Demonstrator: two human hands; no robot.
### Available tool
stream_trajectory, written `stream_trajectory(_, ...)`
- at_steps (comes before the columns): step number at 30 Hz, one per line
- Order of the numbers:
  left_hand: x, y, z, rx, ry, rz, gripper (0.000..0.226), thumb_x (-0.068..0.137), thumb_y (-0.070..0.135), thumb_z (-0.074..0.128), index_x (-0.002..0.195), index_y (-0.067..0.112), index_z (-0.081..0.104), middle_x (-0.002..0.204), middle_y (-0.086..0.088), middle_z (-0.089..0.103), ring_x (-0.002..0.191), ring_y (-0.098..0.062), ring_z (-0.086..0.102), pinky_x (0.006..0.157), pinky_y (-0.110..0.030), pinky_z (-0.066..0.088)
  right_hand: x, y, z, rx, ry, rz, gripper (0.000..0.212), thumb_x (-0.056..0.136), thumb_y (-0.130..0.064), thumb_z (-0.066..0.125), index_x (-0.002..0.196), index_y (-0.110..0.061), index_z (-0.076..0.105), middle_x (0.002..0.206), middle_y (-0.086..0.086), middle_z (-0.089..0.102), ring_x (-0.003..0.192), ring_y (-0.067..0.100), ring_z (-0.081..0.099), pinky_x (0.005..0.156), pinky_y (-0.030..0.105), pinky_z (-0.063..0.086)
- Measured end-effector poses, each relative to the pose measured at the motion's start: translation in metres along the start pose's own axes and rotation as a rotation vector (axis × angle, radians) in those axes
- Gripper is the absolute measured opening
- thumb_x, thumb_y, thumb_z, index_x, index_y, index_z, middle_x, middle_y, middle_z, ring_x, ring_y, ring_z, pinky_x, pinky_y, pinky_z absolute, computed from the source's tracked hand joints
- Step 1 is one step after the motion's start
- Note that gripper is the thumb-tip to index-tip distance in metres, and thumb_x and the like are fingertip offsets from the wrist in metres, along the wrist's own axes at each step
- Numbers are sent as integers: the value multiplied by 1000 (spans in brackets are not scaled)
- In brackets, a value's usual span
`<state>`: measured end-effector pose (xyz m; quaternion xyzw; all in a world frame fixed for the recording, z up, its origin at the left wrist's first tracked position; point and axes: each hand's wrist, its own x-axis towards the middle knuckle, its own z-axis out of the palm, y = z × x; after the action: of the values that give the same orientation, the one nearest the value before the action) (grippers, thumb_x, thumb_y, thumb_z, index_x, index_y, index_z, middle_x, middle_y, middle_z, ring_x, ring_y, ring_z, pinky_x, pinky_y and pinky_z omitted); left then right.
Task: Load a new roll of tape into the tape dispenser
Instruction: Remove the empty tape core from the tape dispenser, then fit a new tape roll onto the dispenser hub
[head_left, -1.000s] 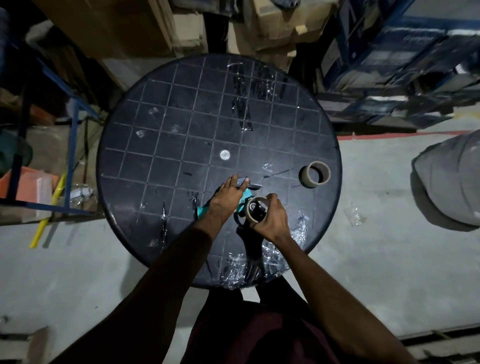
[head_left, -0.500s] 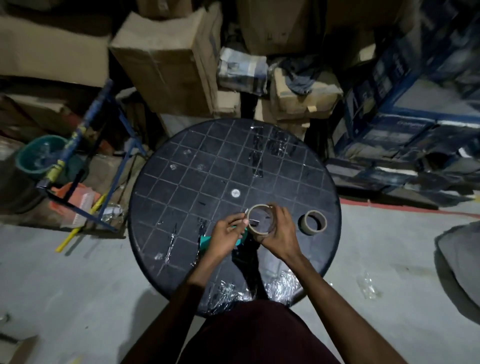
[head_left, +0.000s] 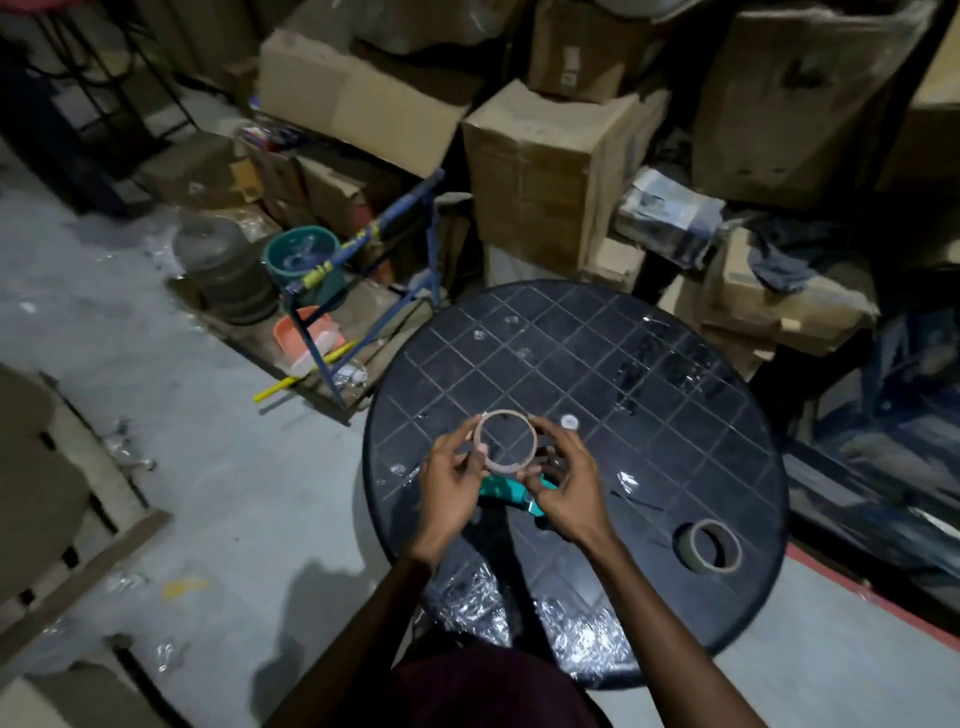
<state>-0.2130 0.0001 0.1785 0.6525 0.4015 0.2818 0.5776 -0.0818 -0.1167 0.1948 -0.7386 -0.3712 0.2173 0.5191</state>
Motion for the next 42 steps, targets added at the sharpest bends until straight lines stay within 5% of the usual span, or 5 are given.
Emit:
stream_trajectory(6, 13, -23, -46, 404, -190, 35, 91, 80, 1, 59, 157, 36, 24, 141, 4, 37, 113, -16, 64, 96, -41, 56, 24, 6, 53, -258, -173, -76, 91, 72, 5, 78, 150, -23, 41, 133, -3, 43, 114, 6, 53, 96, 19, 51)
stream_trajectory(13, 70, -69, -93, 886, -277, 141, 92, 87, 5, 60, 160, 10, 4, 151, -16, 32, 130, -34, 49, 103, -42, 48, 66, 10, 139, -671, -297, -10, 86, 80, 5, 68, 155, -14, 28, 137, 11, 41, 100, 34, 62, 74, 40, 53)
stream_trajectory(17, 116, -99, -117, 936, -358, 104, 93, 84, 10, 62, 159, 2, 7, 148, -21, 36, 135, -37, 40, 109, -39, 39, 98, 25, 196, -750, -338, 142, 81, 82, 4, 62, 154, -8, 27, 145, 15, 37, 116, 41, 58, 90, 51, 51)
stream_trajectory(28, 234, -183, -136, 820, -480, -97, 98, 73, -5, 67, 156, -3, 14, 153, -24, 26, 142, -38, 35, 118, -32, 28, 193, 80, 296, -769, -405, 415, 68, 89, -3, 59, 150, -12, 30, 144, 15, 37, 106, 39, 64, 85, 44, 54)
stream_trajectory(42, 226, -151, -100, 855, -527, 114, 66, 79, 15, 64, 141, -1, 47, 133, -27, 50, 123, -44, 46, 108, -46, 43, 144, 80, 225, -826, -174, 419, 58, 86, -15, 63, 142, -7, 48, 137, 13, 50, 114, 34, 58, 94, 43, 51)
